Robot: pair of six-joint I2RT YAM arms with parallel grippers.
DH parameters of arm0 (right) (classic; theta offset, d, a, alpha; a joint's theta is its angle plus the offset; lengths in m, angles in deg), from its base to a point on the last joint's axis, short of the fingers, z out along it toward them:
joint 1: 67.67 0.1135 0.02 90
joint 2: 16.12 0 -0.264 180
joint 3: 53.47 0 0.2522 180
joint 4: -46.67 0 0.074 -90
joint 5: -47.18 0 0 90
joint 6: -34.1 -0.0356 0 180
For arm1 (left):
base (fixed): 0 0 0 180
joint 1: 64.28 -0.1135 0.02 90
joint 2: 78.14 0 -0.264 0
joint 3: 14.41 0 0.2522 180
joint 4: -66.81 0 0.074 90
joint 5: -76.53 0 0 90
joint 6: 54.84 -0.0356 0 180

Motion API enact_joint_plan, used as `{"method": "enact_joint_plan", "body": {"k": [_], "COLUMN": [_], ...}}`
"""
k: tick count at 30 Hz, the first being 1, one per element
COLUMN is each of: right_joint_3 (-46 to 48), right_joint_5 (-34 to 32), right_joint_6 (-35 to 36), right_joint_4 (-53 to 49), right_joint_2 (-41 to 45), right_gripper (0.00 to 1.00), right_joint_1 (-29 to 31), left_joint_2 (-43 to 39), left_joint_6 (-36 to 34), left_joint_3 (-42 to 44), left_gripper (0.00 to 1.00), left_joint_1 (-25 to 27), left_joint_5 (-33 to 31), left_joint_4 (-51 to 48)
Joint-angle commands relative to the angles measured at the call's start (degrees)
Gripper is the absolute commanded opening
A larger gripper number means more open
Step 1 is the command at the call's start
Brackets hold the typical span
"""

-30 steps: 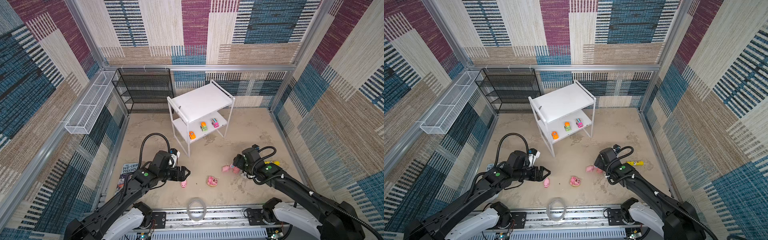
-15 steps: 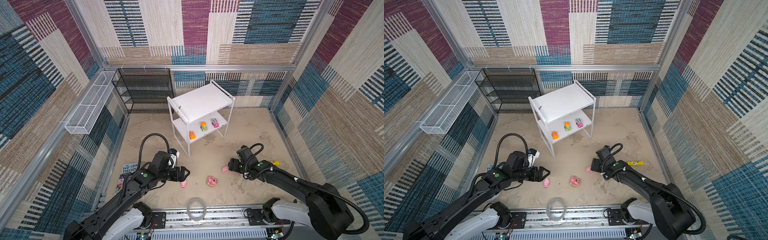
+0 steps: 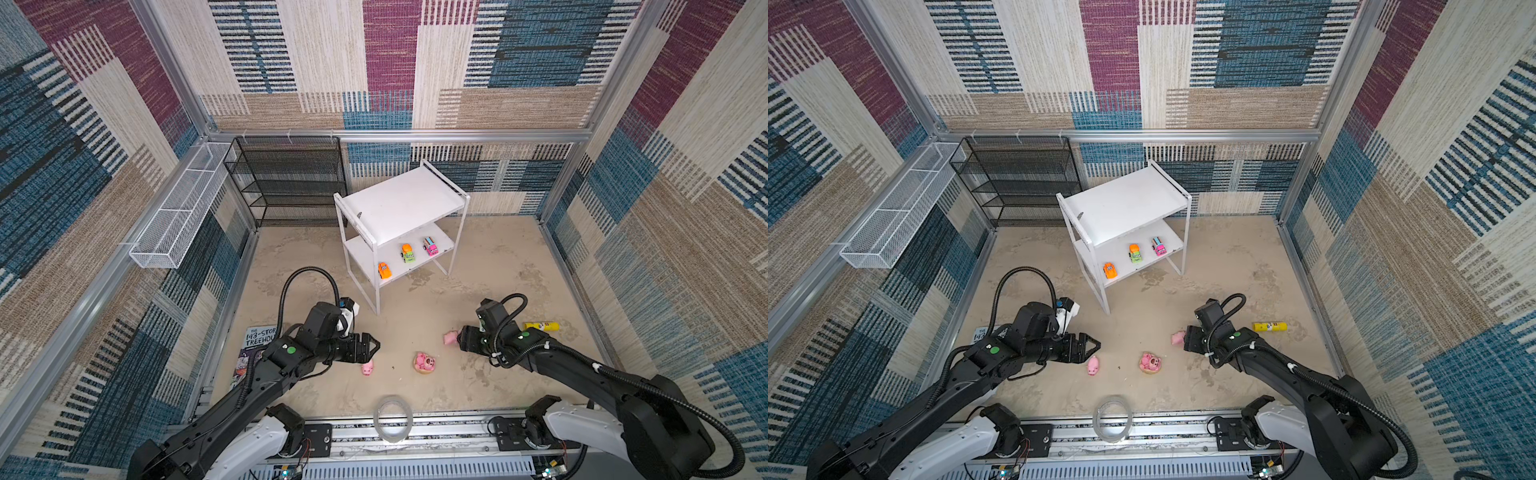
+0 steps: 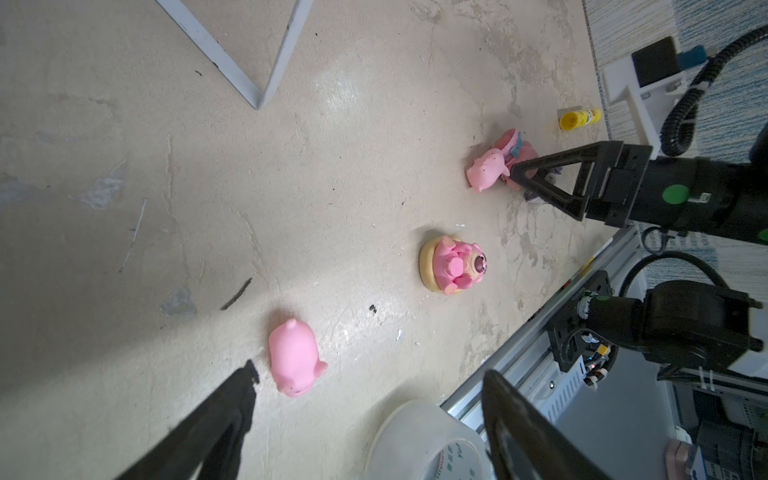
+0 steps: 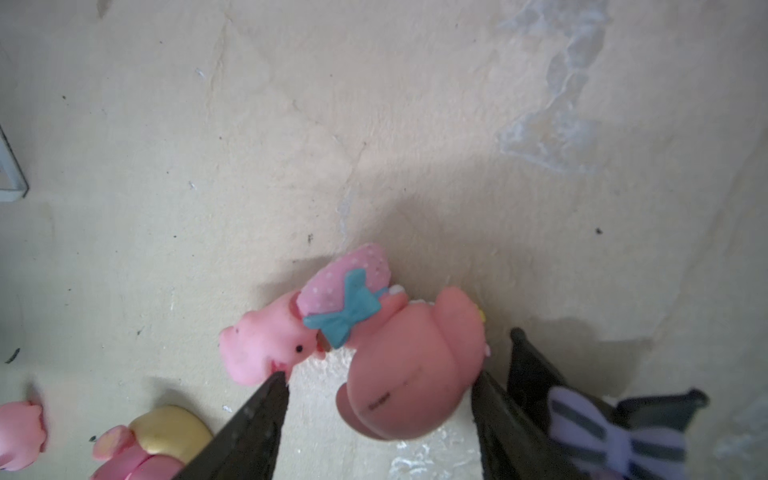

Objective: Place and organize the plastic toys onto the shelf
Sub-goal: 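Close the right gripper on the pink teal-bow figure and lift it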

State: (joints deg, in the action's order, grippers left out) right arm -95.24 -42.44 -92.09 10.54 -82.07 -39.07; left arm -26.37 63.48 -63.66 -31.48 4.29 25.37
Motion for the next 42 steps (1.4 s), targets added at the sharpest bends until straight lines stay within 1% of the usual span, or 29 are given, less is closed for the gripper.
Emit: {"method": "enact_joint_plan", "body": {"k": [1, 3, 8, 12, 15, 18, 21, 24, 25, 26, 27, 28, 29, 30, 31, 32, 34, 37, 42], "right_joint_3": [-0.36, -0.53, -1.25, -1.84, -2.98, -4.12, -5.08, -5.65, -5.57, -5.52, -5.56, -5.48, -5.07, -4.65, -4.2, -3.68, -3.7, -4.21, -4.77], "right_joint_5": [-2.42, -3.15, -3.64, -3.31, -2.73, -0.27, 0.85, 1.42, 1.35, 0.89, 0.68, 0.28, 0.38, 0.98, 1.33, 1.93, 2.16, 1.51, -3.48], "right_joint_6": [-0.73, -0.69, 0.78, 3.94, 7.23, 10.95, 13.09, 13.74, 13.64, 13.18, 12.94, 12.31, 12.24, 12.23, 12.28, 12.42, 12.7, 13.28, 12.67], "right_joint_4": [0.31, 0.31, 1.03, 3.57, 4.67, 6.09, 6.02, 5.49, 5.49, 5.08, 4.71, 4.54, 4.8, 5.32, 6.1, 6.8, 7.32, 7.89, 7.78], "right_joint_2": [-0.25, -0.11, -1.28, -0.99, -0.3, 0.63, 1.08, 1.14, 1.26, 1.12, 0.97, 0.63, 0.37, 0.11, -0.27, -0.85, -2.5, -4.75, -8.37], "right_gripper": [0.64, 0.58, 0.47, 0.4, 0.36, 0.33, 0.31, 0.27, 0.28, 0.31, 0.36, 0.45, 0.52, 0.59, 0.7, 0.76, 0.79, 0.81, 0.8], "right_joint_1": [0.14, 0.14, 0.57, 1.16, 1.59, 2.03, 2.25, 2.25, 2.29, 2.34, 2.27, 2.29, 2.26, 2.28, 2.32, 2.34, 2.57, 4.1, 6.14], "left_joint_2": [-0.23, -0.42, 0.3, 0.97, 1.03, 1.38, 2.07, 2.72, 2.85, 3.11, 3.17, 3.45, 3.67, 3.82, 4.02, 4.17, 4.24, 4.27, 4.52], "left_joint_6": [-0.4, -0.38, -0.67, -1.05, -1.2, -1.36, -1.38, -1.23, -1.12, -1.0, -0.94, -0.98, -0.89, -0.88, -0.94, -1.0, -1.15, -1.4, -1.42], "left_joint_3": [-0.75, -0.89, -1.88, -2.82, -3.34, -3.71, -3.98, -4.07, -3.98, -3.97, -3.98, -3.92, -3.8, -3.72, -3.66, -3.68, -3.82, -3.98, -3.77], "left_gripper": [0.86, 0.86, 0.86, 0.86, 0.87, 0.87, 0.87, 0.87, 0.87, 0.87, 0.87, 0.9, 0.92, 0.92, 0.92, 0.92, 0.92, 0.92, 0.93], "left_joint_1": [-0.01, -0.06, -0.01, 0.01, 0.05, 0.07, 0.07, 0.03, 0.09, 0.14, 0.15, 0.16, 0.24, 0.22, 0.23, 0.25, 0.25, 0.25, 0.25], "left_joint_5": [-0.62, -0.73, -0.22, 0.39, 0.51, 0.69, 1.13, 1.49, 1.58, 1.73, 1.92, 2.11, 2.23, 2.28, 2.32, 2.37, 2.37, 2.2, 2.23], "left_joint_4": [0.36, 0.26, 0.41, 0.38, 0.43, 0.56, 0.85, 1.52, 1.95, 2.2, 2.34, 2.65, 2.93, 3.09, 3.14, 3.16, 3.17, 3.14, 3.53]}}
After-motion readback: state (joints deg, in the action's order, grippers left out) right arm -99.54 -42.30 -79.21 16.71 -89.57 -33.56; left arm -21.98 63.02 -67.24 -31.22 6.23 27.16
